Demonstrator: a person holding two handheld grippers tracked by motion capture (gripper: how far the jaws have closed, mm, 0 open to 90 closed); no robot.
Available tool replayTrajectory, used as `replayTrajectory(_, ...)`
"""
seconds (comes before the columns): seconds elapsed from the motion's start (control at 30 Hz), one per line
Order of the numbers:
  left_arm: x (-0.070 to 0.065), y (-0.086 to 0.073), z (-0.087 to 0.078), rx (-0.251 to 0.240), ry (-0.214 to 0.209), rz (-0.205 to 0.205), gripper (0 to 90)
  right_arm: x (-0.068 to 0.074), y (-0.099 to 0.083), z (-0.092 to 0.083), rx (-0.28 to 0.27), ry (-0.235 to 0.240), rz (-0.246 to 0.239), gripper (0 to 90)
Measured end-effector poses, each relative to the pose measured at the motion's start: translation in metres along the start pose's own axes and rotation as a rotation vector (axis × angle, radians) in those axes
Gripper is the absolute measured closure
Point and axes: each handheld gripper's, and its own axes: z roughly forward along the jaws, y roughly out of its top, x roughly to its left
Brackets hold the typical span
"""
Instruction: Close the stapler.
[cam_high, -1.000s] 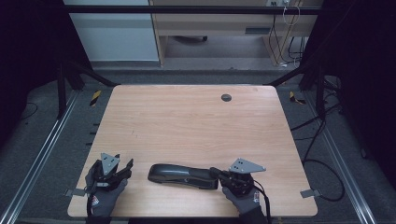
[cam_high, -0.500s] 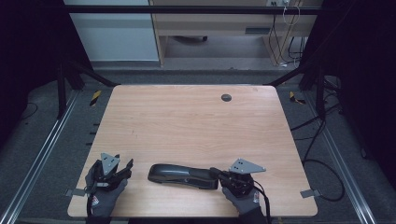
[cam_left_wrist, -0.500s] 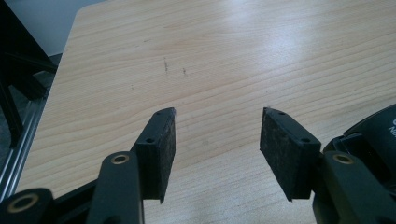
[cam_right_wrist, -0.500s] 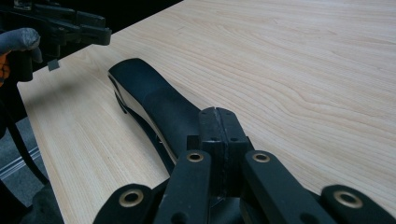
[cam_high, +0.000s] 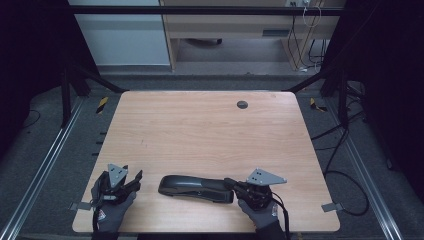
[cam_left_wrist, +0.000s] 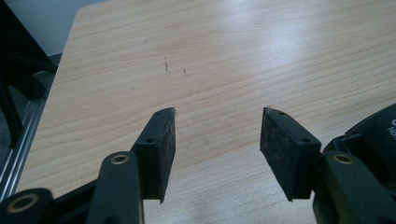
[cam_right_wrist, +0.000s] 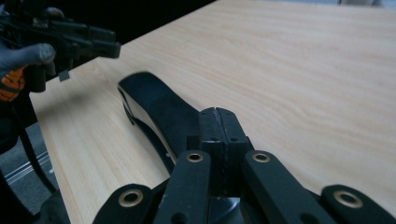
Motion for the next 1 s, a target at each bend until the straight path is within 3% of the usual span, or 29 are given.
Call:
replayTrajectory(0.2,0.001,0.000,-0.001,-0.003,0.000,-0.003,44.9,0.001,0.010,0.002,0.020,-0.021,-0.022,90.0)
replayTrajectory(0.47,0.002,0.000,0.000,-0.002,-0.008,-0.005,44.3,-0.018,0.011,-0.013,-0.042,-0.107,0.005,85.6)
replayTrajectory(0.5,0.003,0.000,0.000,-0.001,-0.009,-0.005,44.3,-0.027,0.011,-0.019,-0.049,-0.142,0.023,81.6)
replayTrajectory(0.53,0.003,0.000,0.000,-0.001,-0.009,-0.005,44.2,-0.027,0.011,-0.019,-0.049,-0.142,0.023,81.6)
replayTrajectory(0.57,0.003,0.000,0.000,0.000,-0.009,-0.007,44.1,-0.037,0.009,-0.025,-0.057,-0.181,0.044,77.6)
replayTrajectory(0.6,0.003,0.000,0.000,0.000,-0.009,-0.007,44.0,-0.037,0.009,-0.025,-0.057,-0.181,0.044,77.6)
replayTrajectory(0.63,0.004,-0.001,0.000,0.000,-0.010,-0.008,43.7,-0.047,0.006,-0.031,-0.058,-0.229,0.055,72.8)
replayTrajectory(0.67,0.004,-0.001,0.000,0.000,-0.012,-0.012,43.7,-0.047,0.006,-0.031,-0.058,-0.229,0.055,72.8)
replayTrajectory(0.73,0.005,-0.001,0.001,0.007,-0.017,-0.012,42.9,-0.064,0.000,-0.039,-0.045,-0.285,0.079,61.9)
replayTrajectory(0.87,0.006,-0.002,0.004,0.022,-0.030,-0.014,42.0,-0.079,-0.009,-0.042,-0.038,-0.341,0.088,51.8)
replayTrajectory(0.9,0.006,-0.003,0.005,0.026,-0.034,-0.016,42.0,-0.084,-0.013,-0.041,-0.027,-0.364,0.093,48.5)
replayTrajectory(0.93,0.007,-0.003,0.005,0.034,-0.038,-0.013,41.9,-0.092,-0.019,-0.039,0.024,-0.390,0.106,44.6)
replayTrajectory(1.0,0.008,-0.004,0.007,0.041,-0.048,-0.018,41.8,-0.095,-0.022,-0.038,0.046,-0.404,0.115,42.8)
